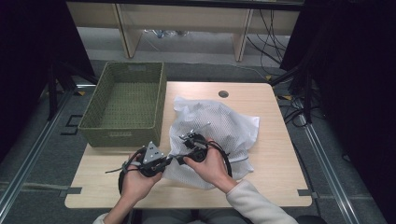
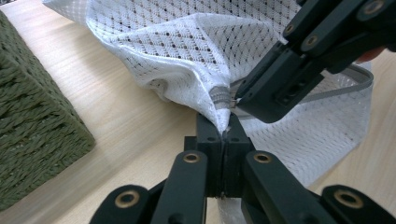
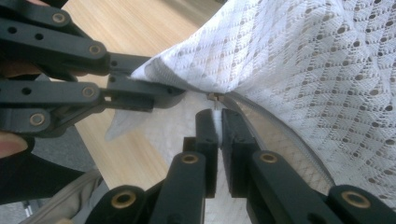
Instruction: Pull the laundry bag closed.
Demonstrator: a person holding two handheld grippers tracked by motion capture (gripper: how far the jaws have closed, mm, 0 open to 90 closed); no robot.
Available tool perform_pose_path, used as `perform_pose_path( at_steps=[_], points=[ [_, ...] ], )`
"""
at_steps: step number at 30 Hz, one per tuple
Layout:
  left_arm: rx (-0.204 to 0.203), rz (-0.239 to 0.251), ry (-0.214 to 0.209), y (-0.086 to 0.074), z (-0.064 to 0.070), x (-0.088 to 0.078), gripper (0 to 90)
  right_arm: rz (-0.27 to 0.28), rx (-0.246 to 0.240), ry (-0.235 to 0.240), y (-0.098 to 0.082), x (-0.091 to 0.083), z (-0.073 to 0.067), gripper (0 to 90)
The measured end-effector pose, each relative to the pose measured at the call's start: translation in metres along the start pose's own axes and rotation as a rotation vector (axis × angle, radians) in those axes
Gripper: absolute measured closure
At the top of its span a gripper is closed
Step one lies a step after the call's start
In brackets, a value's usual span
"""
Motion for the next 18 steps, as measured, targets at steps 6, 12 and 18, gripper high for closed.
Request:
perform_pose_path(
  at_steps=[6,12,18],
  points=[
    [-0.003,0.01,0.006,0.0011,0.0001,-0.0013,88.7,-0.005,0.005,-0.019,-0.0011,-0.0027,0.0031,87.1],
    [-0.033,0.015,0.022,-0.0007,-0.0037,0.0018,88.7,-0.001,-0.004,-0.022,-0.0024,-0.006,0.0023,87.1],
    [-0.038,-0.001,0.014,-0.0026,-0.0042,0.0023,88.7,-0.006,-0.015,-0.019,-0.0036,-0.0059,0.0049,87.1]
  ],
)
Point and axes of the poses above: each handheld gripper's, and its own axes: x roughly forward along the jaws, y roughly out of its top, z roughly to its right, the point moved 6 cm from there along x, roughly forward along the jaws, and after that the axes turned 9 degrees about y, right-handed, at the moved point
